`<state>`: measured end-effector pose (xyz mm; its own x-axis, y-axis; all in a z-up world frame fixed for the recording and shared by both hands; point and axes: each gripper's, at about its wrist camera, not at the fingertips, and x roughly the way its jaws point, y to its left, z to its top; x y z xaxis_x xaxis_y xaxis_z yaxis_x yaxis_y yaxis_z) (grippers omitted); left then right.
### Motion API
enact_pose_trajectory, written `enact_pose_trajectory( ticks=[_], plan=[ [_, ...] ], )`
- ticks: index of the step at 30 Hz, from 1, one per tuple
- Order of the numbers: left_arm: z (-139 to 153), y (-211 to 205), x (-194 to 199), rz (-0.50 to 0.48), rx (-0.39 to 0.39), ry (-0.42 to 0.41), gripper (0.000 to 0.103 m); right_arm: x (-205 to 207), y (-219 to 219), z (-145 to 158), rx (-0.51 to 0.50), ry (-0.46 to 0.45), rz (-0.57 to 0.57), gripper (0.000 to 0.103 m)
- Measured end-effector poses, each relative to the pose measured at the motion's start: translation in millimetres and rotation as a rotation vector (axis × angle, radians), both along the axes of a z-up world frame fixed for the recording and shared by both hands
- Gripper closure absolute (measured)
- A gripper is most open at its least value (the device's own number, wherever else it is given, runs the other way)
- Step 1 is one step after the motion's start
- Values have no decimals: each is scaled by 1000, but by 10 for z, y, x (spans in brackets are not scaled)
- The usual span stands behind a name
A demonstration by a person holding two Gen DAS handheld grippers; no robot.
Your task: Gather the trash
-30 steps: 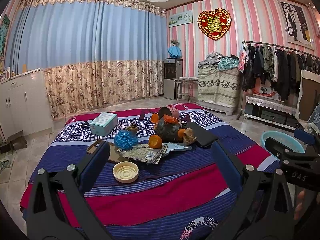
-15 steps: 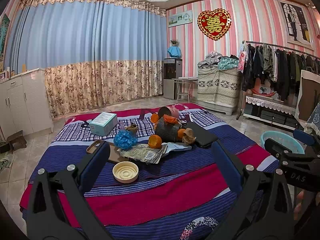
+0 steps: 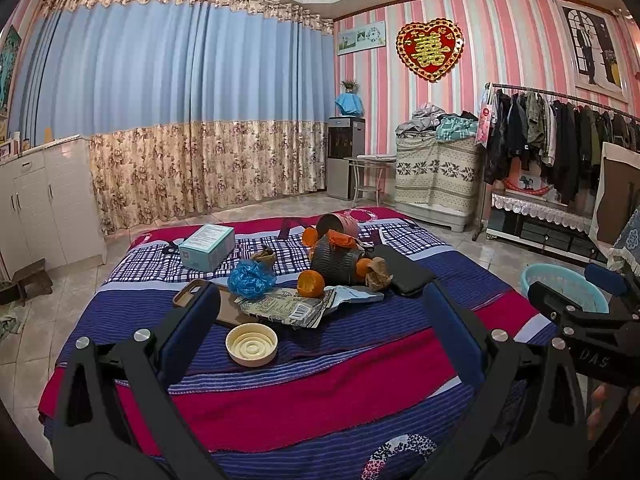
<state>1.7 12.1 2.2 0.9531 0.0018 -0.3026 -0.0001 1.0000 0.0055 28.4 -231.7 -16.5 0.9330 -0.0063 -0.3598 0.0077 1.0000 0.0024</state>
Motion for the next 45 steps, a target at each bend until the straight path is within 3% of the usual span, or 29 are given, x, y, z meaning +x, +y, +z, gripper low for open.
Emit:
enact_pose_trajectory(
  ticks=[25, 45],
  plan=[
    [-3, 0, -2, -4, -3, 2, 5, 44, 53, -85, 4, 1, 14, 4],
    [-241, 130, 183, 41, 13, 18, 5, 139, -32, -217, 11, 16, 10, 4]
  ],
)
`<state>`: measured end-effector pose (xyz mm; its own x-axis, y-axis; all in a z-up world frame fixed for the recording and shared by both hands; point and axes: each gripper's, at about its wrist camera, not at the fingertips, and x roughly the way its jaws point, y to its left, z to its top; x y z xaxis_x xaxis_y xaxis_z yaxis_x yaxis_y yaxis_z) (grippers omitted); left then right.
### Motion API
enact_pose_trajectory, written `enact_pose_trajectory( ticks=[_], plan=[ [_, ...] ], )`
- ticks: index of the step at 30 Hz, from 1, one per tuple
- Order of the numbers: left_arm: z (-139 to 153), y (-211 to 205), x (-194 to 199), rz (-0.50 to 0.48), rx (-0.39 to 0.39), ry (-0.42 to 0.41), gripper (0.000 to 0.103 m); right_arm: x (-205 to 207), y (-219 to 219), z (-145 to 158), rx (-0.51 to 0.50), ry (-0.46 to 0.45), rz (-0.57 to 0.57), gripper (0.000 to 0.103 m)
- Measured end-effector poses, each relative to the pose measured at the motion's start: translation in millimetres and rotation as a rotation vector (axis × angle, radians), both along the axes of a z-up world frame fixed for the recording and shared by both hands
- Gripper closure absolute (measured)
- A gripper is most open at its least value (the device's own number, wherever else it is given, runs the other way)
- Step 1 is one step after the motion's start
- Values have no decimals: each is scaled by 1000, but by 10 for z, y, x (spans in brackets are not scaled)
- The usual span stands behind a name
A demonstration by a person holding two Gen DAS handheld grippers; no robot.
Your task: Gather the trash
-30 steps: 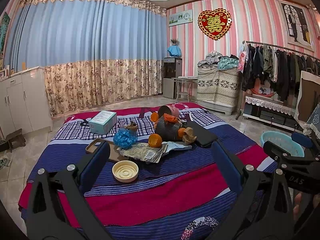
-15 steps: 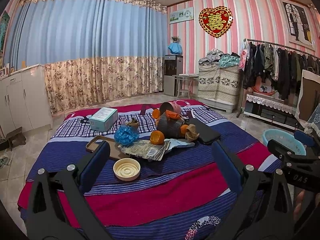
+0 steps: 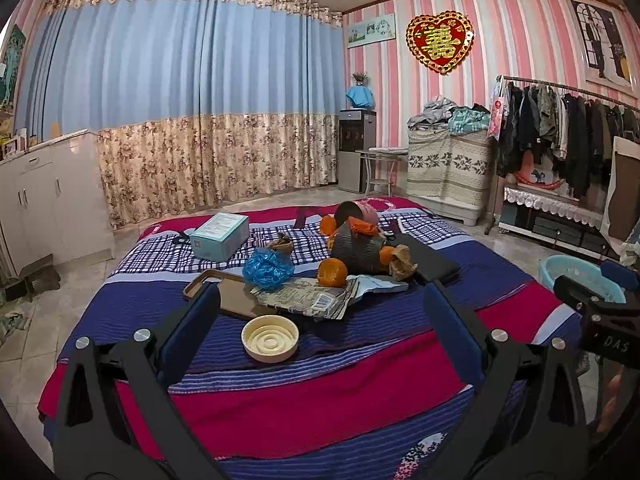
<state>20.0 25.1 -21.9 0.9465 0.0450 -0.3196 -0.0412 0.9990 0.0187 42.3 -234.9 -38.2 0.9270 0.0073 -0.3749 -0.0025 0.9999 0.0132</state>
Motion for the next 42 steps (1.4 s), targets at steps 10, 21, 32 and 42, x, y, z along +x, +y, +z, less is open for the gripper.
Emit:
enact_pose_trajectory(
  ticks=[10, 21, 32, 42],
  plan=[
    [-180, 156, 162, 40, 3, 51, 5, 126, -104, -62, 0, -8, -20, 4],
    [-433, 364, 513, 45, -20, 134, 5, 259, -51, -149, -74, 30, -74, 4],
    [-769, 569, 1040, 75, -39, 311, 5, 511, -28, -254, -121, 100, -83, 4],
    [-930, 620, 1310, 22, -94, 446, 42, 885, 28, -289, -50, 164, -30, 4]
  ],
)
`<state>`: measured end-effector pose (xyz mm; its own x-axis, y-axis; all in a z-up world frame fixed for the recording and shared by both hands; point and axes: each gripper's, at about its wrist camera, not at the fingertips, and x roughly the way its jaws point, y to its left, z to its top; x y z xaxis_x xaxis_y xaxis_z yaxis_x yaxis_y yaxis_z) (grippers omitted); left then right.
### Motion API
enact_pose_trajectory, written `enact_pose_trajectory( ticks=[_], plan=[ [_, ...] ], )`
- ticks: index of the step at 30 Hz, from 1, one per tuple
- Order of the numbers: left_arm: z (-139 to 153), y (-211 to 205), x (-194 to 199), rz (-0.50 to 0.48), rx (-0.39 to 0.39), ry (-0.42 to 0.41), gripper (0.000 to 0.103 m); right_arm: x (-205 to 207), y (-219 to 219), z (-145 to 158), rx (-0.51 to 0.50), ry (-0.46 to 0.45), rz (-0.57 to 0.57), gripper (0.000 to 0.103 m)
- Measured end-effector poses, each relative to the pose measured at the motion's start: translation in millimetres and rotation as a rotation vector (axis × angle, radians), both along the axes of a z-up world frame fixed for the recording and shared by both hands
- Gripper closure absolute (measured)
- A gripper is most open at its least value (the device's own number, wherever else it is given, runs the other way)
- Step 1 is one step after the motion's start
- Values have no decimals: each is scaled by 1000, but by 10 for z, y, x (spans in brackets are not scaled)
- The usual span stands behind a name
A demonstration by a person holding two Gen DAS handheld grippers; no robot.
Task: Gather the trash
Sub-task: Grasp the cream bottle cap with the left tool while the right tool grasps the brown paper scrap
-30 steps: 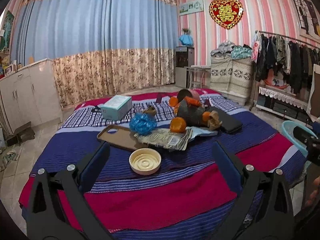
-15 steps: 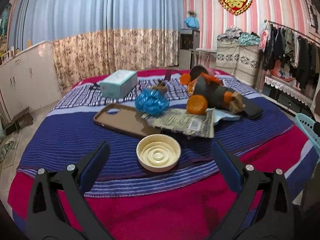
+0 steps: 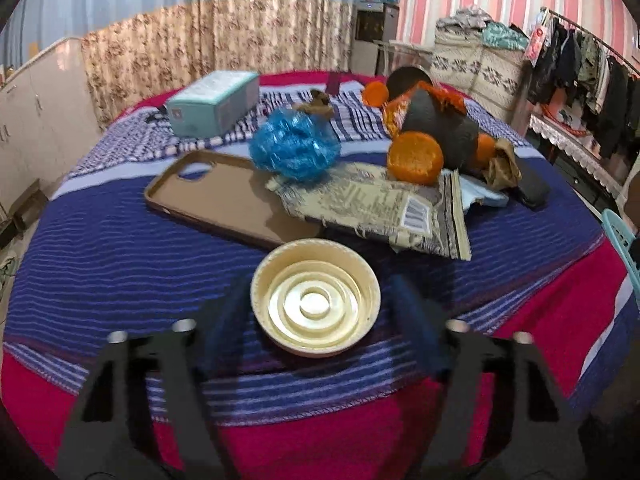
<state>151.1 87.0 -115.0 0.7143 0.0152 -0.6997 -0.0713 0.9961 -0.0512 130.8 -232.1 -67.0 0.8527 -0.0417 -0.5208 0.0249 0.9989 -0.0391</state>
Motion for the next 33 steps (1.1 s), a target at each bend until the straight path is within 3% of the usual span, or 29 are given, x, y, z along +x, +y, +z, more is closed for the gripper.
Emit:
enact_pose_trajectory(
  ticks=[4, 12, 15, 18, 19, 20, 21, 22, 27, 33],
  plan=[
    [56, 40, -56, -7, -19, -6, 42, 205, 158, 0, -15, 4, 70, 4],
    [375, 356, -135, 43, 51, -84, 42, 785, 546, -22, 28, 46, 190, 5],
    [461, 568, -49, 92, 67, -101, 42, 1000, 778, -101, 10, 82, 240, 16],
    [560, 759, 40, 137, 73, -126, 42, 1190, 980, -188, -18, 118, 270, 18],
    [584, 787, 59, 144, 76, -133, 42, 1254, 1043, -226, -34, 131, 278, 28],
    [619, 815, 87, 153, 80, -142, 42, 1298, 1078, -254, -45, 142, 285, 46],
    [643, 832, 105, 157, 81, -146, 42, 1357, 1122, -297, -48, 170, 303, 56],
    [684, 841, 129, 159, 81, -152, 42, 1377, 1132, -318, -38, 187, 315, 61],
    [841, 702, 159, 141, 83, -193, 42, 1205, 957, -177, 13, 142, 321, 62],
    [1016, 227, 185, 65, 64, -231, 42, 795, 352, 142, 73, 71, 263, 62]
  ],
)
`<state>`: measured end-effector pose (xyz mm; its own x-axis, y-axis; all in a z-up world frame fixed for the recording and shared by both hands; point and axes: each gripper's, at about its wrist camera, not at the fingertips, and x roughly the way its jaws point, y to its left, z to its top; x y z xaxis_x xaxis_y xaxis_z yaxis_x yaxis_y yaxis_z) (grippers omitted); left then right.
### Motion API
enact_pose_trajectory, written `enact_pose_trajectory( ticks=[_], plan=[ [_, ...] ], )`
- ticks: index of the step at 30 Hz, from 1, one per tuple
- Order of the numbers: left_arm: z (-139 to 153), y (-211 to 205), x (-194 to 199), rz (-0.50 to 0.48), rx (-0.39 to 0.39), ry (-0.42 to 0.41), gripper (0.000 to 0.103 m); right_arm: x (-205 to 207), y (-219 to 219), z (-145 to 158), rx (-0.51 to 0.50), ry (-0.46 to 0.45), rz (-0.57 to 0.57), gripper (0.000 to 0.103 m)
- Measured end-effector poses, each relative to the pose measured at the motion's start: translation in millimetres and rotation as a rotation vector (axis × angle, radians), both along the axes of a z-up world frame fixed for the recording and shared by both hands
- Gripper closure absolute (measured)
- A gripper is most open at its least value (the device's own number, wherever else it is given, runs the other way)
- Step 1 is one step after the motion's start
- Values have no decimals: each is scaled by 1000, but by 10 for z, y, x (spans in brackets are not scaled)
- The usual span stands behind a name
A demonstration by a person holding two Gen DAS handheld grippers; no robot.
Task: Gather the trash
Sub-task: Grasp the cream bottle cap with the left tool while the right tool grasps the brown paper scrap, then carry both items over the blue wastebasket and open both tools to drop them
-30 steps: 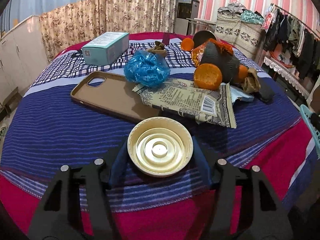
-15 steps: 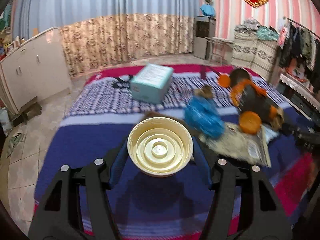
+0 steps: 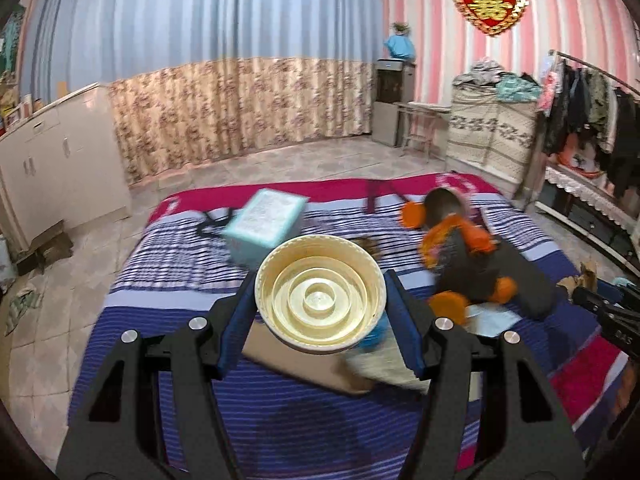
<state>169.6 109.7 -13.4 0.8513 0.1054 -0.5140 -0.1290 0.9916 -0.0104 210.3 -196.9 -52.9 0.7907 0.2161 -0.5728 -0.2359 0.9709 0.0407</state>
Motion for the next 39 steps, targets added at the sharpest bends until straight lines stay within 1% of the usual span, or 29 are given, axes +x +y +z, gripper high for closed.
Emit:
enact_pose_trajectory(
  ticks=[2, 5, 7, 11, 14, 17, 19, 22, 27, 30, 33, 37, 39],
  plan=[
    [38, -203, 9, -36, -14, -10, 42, -149, -225, 79, -19, -33, -47, 62],
    [96, -524, -1, -86, -15, -29, 42, -339, -591, 159, 7, -59, -121, 62],
    [145, -777, 16, -127, -17, -46, 42, -516, -913, 230, 19, -83, -194, 62],
    [254, -1336, 48, -216, -25, -90, 42, -771, -1470, 347, 8, -138, -319, 62],
    [294, -1731, 66, -282, -31, -113, 42, -889, -1822, 338, 13, -161, -400, 62],
    [271, -2139, 64, -345, -24, -122, 42, -943, -2142, 257, 25, -157, -464, 62],
    [246, -2423, 64, -384, -13, -129, 42, -996, -2302, 202, 23, -160, -501, 62],
    [210, -2747, 68, -432, -19, -135, 42, -1049, -2525, 140, 40, -165, -552, 62],
    [162, -3340, 101, -517, -29, -121, 42, -1108, -2821, 54, 45, -165, -608, 62],
    [138, -3589, 64, -560, -45, -109, 42, -1137, -2927, 34, 70, -169, -630, 62],
    [113, -3905, 41, -609, -36, -109, 42, -1138, -3031, 38, 81, -180, -652, 62],
    [64, -4187, 103, -647, -58, -60, 42, -1128, -3197, -25, 92, -172, -671, 62],
    [58, -4329, 146, -665, -48, -52, 42, -1164, -3287, -66, 109, -168, -684, 62]
  ],
)
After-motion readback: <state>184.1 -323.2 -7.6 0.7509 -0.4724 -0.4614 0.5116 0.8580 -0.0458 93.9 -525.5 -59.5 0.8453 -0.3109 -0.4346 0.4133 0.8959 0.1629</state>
